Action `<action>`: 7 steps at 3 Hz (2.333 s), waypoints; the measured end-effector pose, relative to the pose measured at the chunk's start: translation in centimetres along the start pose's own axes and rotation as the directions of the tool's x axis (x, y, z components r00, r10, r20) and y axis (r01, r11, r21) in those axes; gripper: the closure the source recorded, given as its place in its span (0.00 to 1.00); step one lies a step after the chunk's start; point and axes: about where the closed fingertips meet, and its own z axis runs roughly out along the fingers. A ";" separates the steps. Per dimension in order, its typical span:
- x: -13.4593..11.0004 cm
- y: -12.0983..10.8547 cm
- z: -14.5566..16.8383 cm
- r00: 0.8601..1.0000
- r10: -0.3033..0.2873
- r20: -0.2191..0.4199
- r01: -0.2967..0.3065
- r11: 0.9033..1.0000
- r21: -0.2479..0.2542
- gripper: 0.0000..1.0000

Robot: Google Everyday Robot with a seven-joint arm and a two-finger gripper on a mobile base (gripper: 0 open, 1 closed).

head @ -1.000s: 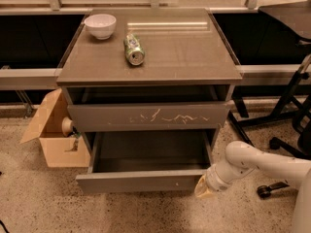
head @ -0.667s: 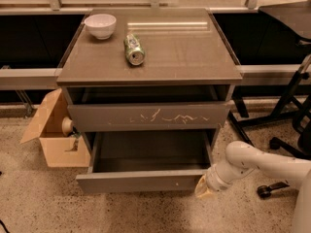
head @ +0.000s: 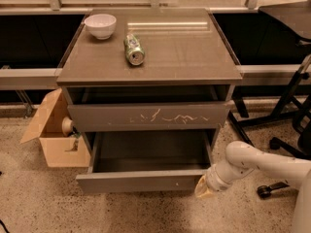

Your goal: Close middle drawer

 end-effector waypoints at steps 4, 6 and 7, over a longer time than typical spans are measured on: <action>0.0 0.1 0.0 1.000 0.000 0.002 0.000 1.000 0.000 0.15; 0.0 -1.3 -0.8 0.999 -0.040 0.015 0.039 0.997 0.060 0.61; 0.6 -5.1 -1.2 0.998 -0.070 0.010 0.068 0.991 0.113 0.93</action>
Offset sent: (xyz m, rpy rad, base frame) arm 0.0000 0.0000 0.0000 0.0000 0.0000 0.0000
